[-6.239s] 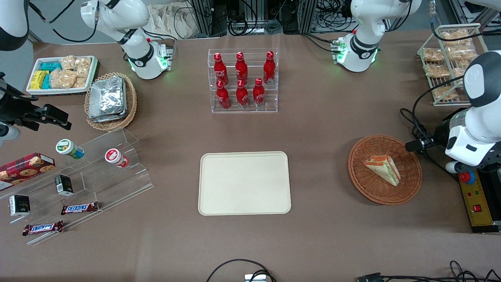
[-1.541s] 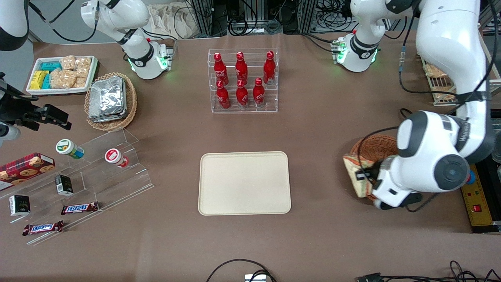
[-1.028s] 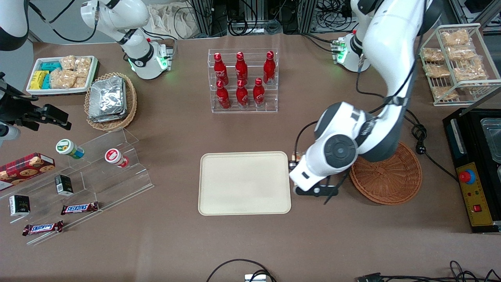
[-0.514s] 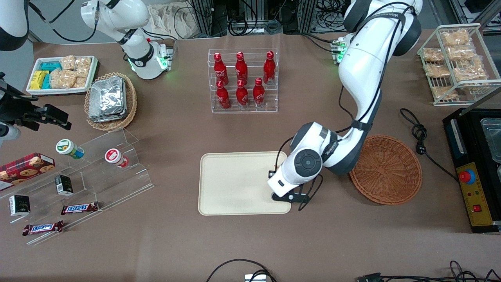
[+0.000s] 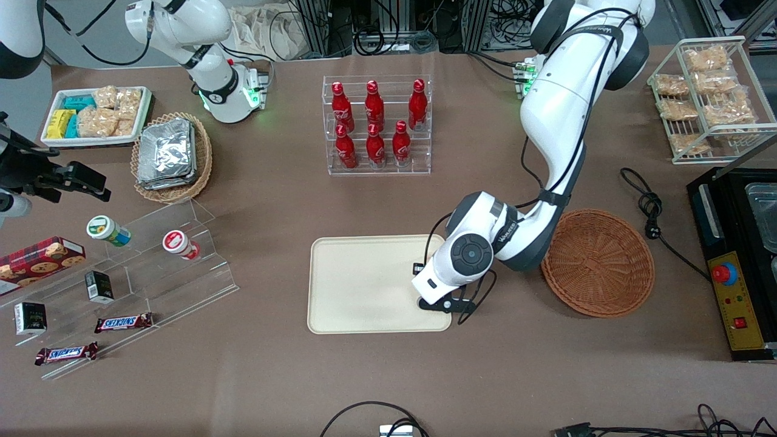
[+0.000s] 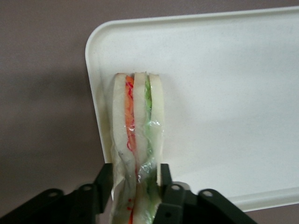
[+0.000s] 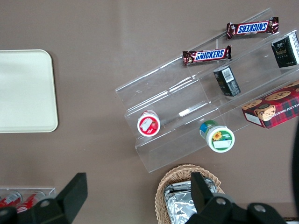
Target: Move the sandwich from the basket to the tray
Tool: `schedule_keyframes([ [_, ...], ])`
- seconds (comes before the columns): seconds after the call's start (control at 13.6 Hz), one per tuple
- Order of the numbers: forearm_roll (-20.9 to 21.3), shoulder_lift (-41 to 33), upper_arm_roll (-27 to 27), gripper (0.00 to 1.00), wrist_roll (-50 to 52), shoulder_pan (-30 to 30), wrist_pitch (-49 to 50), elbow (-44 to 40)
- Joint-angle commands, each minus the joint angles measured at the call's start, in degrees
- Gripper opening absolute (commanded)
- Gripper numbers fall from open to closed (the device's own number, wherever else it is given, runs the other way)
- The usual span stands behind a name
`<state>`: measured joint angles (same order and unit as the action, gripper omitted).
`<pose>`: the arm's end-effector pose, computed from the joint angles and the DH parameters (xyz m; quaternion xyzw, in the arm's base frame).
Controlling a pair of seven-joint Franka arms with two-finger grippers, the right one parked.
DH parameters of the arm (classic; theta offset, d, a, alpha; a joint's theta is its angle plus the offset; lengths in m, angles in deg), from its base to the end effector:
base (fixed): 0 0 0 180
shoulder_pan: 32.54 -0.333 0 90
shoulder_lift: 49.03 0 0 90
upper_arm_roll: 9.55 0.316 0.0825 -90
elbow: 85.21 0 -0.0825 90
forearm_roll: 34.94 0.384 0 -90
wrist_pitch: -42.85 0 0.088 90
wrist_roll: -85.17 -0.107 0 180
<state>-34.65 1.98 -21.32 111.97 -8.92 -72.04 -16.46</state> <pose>0.6362 -0.4000 0.2435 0.9955 -0.0414 -0.0698 0.0496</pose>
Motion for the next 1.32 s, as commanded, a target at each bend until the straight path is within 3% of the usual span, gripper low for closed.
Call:
schedule_keyframes([
  [0.0,0.33,-0.03,0.43,1.00,0.35,0.46,0.72,-0.55],
  [0.29,1.03,-8.96,0.86,1.00,0.27,0.02,8.87,3.38],
  [0.44,0.86,-16.43,4.01,1.00,-0.43,-1.11,9.52,10.74],
  [0.73,0.85,-33.12,4.47,1.00,-4.12,-5.51,7.33,28.14],
  [0.95,0.94,-46.05,4.56,1.00,-6.57,-10.16,6.00,40.55],
  [1.25,0.50,-51.79,4.56,1.00,-21.32,-21.83,12.92,41.03],
])
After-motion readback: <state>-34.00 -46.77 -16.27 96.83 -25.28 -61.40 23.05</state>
